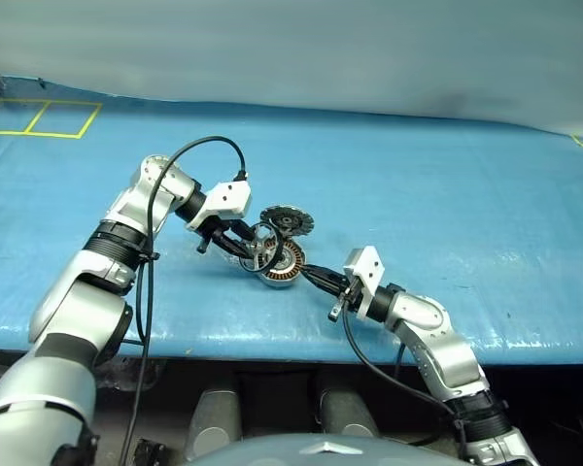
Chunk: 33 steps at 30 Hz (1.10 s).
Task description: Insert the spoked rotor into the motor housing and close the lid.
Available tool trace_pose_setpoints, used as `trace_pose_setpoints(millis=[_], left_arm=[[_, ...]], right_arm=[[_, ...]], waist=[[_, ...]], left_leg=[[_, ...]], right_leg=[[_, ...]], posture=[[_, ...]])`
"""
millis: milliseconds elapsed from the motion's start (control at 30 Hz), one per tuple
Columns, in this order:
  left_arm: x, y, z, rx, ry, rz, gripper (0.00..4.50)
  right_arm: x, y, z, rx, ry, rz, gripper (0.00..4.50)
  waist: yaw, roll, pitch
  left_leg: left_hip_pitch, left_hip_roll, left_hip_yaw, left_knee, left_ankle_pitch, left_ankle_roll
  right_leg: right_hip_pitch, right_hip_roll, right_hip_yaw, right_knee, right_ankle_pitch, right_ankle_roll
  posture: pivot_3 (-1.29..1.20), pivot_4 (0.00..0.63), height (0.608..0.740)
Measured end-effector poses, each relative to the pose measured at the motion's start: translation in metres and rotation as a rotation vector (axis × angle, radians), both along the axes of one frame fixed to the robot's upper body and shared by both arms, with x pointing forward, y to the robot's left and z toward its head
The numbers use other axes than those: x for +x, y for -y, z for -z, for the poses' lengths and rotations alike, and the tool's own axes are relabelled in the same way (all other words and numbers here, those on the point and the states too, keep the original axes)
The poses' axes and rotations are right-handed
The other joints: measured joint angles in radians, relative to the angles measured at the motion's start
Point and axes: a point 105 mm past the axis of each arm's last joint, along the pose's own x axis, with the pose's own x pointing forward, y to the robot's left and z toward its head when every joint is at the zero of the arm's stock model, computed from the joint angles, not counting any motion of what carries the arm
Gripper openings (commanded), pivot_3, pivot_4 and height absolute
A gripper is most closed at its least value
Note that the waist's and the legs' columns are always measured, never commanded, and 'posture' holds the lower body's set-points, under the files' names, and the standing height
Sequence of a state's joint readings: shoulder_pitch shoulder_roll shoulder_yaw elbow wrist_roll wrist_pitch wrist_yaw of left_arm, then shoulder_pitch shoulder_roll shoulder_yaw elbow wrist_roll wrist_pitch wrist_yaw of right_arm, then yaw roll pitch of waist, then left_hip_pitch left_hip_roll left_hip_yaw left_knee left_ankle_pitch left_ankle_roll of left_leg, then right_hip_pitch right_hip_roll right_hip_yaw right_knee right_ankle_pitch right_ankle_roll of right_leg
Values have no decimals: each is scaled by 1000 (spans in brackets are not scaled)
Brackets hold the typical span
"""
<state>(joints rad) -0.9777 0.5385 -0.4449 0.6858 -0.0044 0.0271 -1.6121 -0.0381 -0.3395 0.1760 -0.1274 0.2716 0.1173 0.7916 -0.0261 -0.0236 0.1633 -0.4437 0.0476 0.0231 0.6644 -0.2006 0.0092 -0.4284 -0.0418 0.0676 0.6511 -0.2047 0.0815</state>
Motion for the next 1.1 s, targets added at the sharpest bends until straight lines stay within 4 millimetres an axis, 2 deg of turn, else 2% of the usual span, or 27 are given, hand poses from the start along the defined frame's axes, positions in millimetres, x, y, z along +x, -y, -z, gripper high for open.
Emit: trace_pose_setpoints(millis=[400, 633, 1100], left_arm=[[6, 15, 6, 18, 8, 47, 1272], [10, 21, 6, 30, 11, 59, 1272], [11, 18, -1, 33, 4, 52, 1272]], right_arm=[[-15, 10, 16, -29, -25, 9, 0], [-15, 11, 17, -27, -24, 17, 0], [-16, 12, 19, -26, -27, 39, 0]], waist=[[3, 0, 0], [9, 0, 0], [6, 0, 0]], left_leg=[[0, 0, 0, 1, 0, 0], [0, 0, 0, 2, 0, 0], [-1, 0, -1, 1, 0, 0]], right_leg=[[0, 0, 0, 0, 0, 0], [1, 0, 0, 0, 0, 0], [0, 0, 0, 0, 0, 0]], posture=[[0, 150, 740], [0, 150, 740], [0, 150, 740]])
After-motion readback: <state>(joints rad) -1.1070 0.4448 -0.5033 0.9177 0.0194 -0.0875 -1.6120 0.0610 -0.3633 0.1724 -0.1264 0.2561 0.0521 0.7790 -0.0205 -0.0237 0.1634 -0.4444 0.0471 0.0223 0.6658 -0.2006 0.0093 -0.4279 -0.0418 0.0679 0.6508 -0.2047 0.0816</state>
